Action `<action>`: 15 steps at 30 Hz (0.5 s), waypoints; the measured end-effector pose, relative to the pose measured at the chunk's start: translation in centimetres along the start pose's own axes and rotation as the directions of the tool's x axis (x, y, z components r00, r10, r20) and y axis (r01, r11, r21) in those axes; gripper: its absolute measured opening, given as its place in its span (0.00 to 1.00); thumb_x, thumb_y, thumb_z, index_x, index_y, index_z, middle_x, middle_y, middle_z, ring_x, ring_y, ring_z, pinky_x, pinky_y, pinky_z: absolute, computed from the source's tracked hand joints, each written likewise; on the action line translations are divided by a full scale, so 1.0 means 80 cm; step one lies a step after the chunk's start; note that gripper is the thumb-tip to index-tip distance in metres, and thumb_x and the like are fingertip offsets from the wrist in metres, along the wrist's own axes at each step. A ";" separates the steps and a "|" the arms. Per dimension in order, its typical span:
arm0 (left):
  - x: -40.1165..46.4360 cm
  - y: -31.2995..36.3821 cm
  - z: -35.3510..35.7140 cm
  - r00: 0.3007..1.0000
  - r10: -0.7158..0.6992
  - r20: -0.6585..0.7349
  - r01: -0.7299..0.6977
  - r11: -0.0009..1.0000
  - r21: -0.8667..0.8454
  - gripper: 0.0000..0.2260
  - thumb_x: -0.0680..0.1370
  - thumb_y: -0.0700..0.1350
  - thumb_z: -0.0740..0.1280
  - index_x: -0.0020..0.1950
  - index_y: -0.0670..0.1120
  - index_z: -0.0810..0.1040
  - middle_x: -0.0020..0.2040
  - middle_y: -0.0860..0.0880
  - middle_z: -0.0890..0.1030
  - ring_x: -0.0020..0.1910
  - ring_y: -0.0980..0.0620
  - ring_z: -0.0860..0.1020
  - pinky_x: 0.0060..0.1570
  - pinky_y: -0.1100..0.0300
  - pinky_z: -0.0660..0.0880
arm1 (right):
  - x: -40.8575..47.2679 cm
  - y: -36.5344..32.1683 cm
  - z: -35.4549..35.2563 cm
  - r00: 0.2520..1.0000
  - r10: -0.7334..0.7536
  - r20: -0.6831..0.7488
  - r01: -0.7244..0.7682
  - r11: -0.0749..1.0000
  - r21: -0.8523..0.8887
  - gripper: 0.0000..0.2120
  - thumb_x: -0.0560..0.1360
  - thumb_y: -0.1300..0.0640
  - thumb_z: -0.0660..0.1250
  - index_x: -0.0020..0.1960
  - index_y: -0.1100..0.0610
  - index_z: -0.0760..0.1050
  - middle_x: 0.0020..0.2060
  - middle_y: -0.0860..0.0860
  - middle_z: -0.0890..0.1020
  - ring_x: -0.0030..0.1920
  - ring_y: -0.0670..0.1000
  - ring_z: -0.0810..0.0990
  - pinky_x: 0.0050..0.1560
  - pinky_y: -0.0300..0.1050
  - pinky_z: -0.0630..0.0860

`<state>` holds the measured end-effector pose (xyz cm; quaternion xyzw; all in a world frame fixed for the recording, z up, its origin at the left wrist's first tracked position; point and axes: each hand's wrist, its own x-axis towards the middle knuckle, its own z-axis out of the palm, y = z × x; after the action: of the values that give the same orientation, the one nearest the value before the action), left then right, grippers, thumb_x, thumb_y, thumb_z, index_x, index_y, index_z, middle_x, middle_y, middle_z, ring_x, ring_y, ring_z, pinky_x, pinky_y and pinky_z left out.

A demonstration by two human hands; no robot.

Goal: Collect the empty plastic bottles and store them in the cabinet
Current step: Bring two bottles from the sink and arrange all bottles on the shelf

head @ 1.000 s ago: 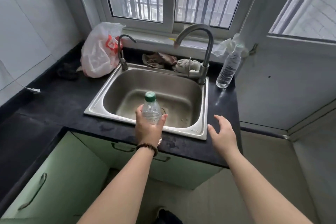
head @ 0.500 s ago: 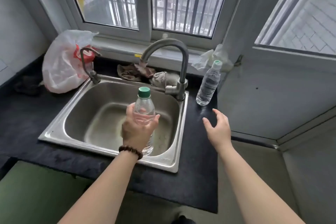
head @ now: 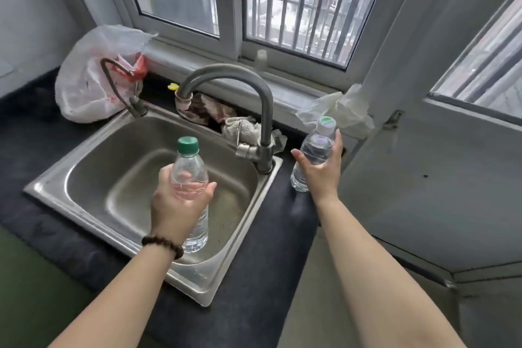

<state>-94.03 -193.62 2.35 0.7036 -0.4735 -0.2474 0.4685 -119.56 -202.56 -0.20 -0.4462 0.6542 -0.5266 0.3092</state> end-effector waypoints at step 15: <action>-0.040 -0.017 -0.073 0.976 -0.115 -0.187 0.118 0.993 0.004 0.22 0.65 0.48 0.79 0.53 0.48 0.73 0.44 0.52 0.81 0.40 0.57 0.80 0.40 0.63 0.75 | -0.087 -0.025 0.032 0.992 0.025 0.124 -0.033 0.997 0.063 0.23 0.67 0.54 0.76 0.59 0.50 0.72 0.44 0.42 0.81 0.43 0.37 0.80 0.44 0.30 0.71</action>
<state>-90.19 -188.09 3.42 0.7538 -0.3873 -0.2038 0.4902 -113.95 -197.35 0.59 -0.4581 0.6229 -0.5143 0.3710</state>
